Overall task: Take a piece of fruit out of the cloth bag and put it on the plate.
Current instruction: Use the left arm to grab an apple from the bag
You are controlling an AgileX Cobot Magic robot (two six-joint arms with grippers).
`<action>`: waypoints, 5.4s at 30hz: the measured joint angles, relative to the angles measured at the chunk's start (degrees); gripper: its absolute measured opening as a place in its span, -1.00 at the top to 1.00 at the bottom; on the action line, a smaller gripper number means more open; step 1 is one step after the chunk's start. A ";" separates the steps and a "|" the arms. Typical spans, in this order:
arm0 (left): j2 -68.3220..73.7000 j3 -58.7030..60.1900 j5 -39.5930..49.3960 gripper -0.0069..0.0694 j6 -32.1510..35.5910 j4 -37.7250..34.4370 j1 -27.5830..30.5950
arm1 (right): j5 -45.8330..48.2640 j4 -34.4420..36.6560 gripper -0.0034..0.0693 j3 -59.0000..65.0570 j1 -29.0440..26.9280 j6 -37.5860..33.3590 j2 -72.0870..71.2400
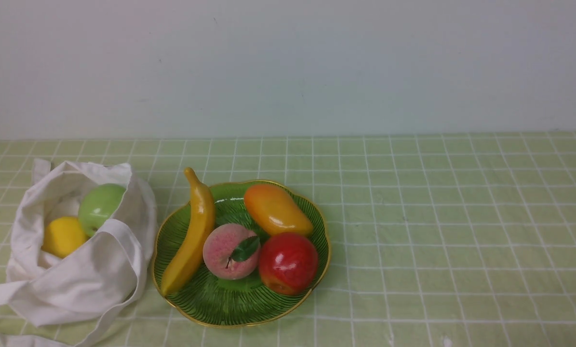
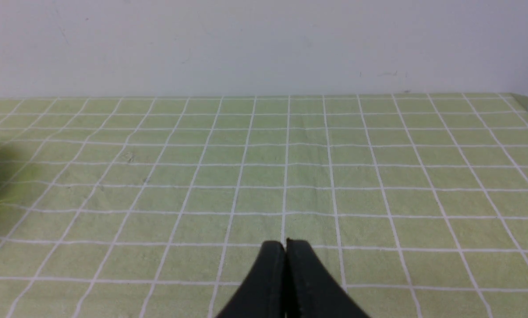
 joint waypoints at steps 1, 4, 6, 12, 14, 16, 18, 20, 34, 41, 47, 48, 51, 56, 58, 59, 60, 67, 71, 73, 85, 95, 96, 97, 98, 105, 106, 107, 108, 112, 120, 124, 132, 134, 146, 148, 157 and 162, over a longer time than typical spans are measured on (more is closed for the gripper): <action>0.00 0.04 0.00 0.84 -2.04 -4.42 0.00 | 0.00 0.00 0.95 0.00 0.00 0.00 0.00; 0.00 0.11 -0.06 0.84 -6.20 -17.30 0.00 | 0.00 0.00 0.95 0.00 0.00 0.00 0.00; 0.00 0.11 -0.44 0.84 -6.50 -24.19 0.00 | 0.00 0.00 0.95 0.00 0.00 0.00 0.00; 0.00 0.10 -5.80 0.84 -5.18 -31.50 0.00 | 0.00 0.00 0.95 0.00 0.00 0.00 0.00; 0.00 -2.43 -6.03 0.84 -1.61 -32.20 0.00 | 0.00 0.00 0.95 0.00 0.00 0.00 0.00; 0.00 -4.99 -6.03 0.84 1.37 -32.36 0.00 | 0.05 0.00 0.95 0.00 0.00 0.00 0.00; 0.67 -8.01 -5.90 0.84 3.72 -32.43 0.00 | 0.05 0.00 0.95 0.00 0.00 0.00 0.00; 5.46 -15.19 -3.14 0.84 10.33 -31.62 0.00 | 0.05 0.00 0.95 0.00 0.00 0.00 0.00; 55.33 -54.90 30.86 0.83 8.95 16.79 0.00 | 0.05 0.00 0.95 0.00 0.00 0.00 0.00; 68.71 -63.67 33.47 0.67 -3.40 37.56 0.00 | 0.05 0.00 0.95 0.00 0.00 0.00 0.00; 79.11 -66.49 32.59 0.26 -10.39 40.47 0.00 | 0.05 0.00 0.95 0.00 0.00 0.00 0.00; 80.99 -67.29 32.30 0.17 -11.31 40.14 0.00 | 0.05 0.00 0.95 0.00 0.00 0.00 0.00; 84.40 -69.10 31.34 -0.06 -13.29 39.70 0.00 | 0.05 0.00 0.95 0.00 0.00 0.00 0.00; 92.39 -73.85 29.86 -0.47 -19.24 38.34 1.54 | 0.05 0.00 0.95 0.00 0.00 0.00 0.00; 94.38 -74.75 29.85 -0.52 -20.17 37.08 2.33 | 0.05 0.00 0.95 0.00 0.00 0.00 0.00; 94.84 -74.90 29.85 -0.53 -20.27 36.74 2.46 | 0.05 0.00 0.95 0.00 0.00 0.00 0.00; 95.72 -75.09 29.81 -0.54 -20.27 36.22 2.71 | 0.05 0.00 0.95 0.00 0.00 0.00 0.00; 102.02 -75.55 27.28 -0.55 -17.26 28.58 2.85 | 0.05 0.00 0.95 0.00 0.00 0.00 0.00; 103.93 -75.74 26.58 -0.55 -15.84 26.38 2.85 | 0.05 0.00 0.95 0.00 0.00 0.00 0.00; 104.71 -75.75 26.03 -0.55 -14.87 26.23 2.85 | 0.05 0.00 0.95 0.00 0.00 0.00 0.00; 108.14 -76.03 24.88 -0.65 -12.07 35.13 1.36 | 0.05 0.00 0.95 0.00 0.00 0.00 0.00; 111.06 -76.26 23.64 -0.90 -11.89 39.74 0.41 | 0.05 0.00 0.95 0.00 0.00 -0.04 0.00; 111.28 -76.27 23.64 -0.90 -11.89 39.79 0.41 | 0.05 0.00 0.95 0.00 0.00 -0.04 0.00; 111.78 -76.39 23.64 -0.87 -11.89 39.79 0.36 | 0.05 0.00 0.95 0.00 0.00 -0.04 0.00; 111.85 -76.39 23.64 -0.86 -11.89 39.79 0.36 | 0.05 0.00 0.95 0.00 0.00 -0.04 0.00; 113.11 -76.88 24.48 -0.67 -11.30 39.68 0.35 | 0.05 0.00 0.95 0.00 0.00 -0.04 0.00; 112.85 -77.56 25.68 -0.67 -10.62 39.54 0.35 | 0.05 0.00 0.95 0.00 0.00 -0.04 0.00; 112.37 -78.43 27.44 -0.67 -9.82 39.54 0.35 | 0.05 0.00 0.95 0.00 0.00 -0.04 0.00; 111.52 -79.53 29.23 -0.67 -9.05 39.90 0.35 | 0.05 0.00 0.95 0.00 0.00 -0.04 0.00; 108.33 -83.12 33.75 -0.65 -7.38 42.08 0.35 | 0.05 0.00 0.95 0.00 0.00 -0.04 0.00; 101.47 -87.35 41.57 0.73 -2.22 43.37 0.35 | 0.05 0.00 0.95 0.00 0.00 -0.04 0.00; 98.18 -87.45 44.04 0.83 0.20 43.42 0.40 | 0.05 0.00 0.95 0.00 0.00 -0.04 0.00; 99.44 -87.52 42.91 0.77 1.04 41.06 0.40 | 0.05 0.00 0.95 0.00 0.00 -0.04 0.00; 100.18 -87.52 42.22 0.70 1.04 40.53 0.40 | 0.05 0.00 0.95 0.00 0.00 -0.04 0.00; 110.17 -87.52 33.09 -0.68 0.53 38.23 0.40 | 0.05 0.00 0.95 0.00 0.00 -0.04 0.00; 111.83 -87.52 32.31 -0.83 0.07 38.06 0.40 | 0.05 0.00 0.95 0.00 0.00 -0.04 0.00; 116.12 -87.52 31.10 -0.89 -0.87 38.20 0.40 | 0.05 0.00 0.95 0.00 0.00 -0.04 0.00; 116.37 -87.70 30.06 -0.76 -1.02 38.44 0.40 | 0.05 0.00 0.95 0.00 0.00 -0.04 0.00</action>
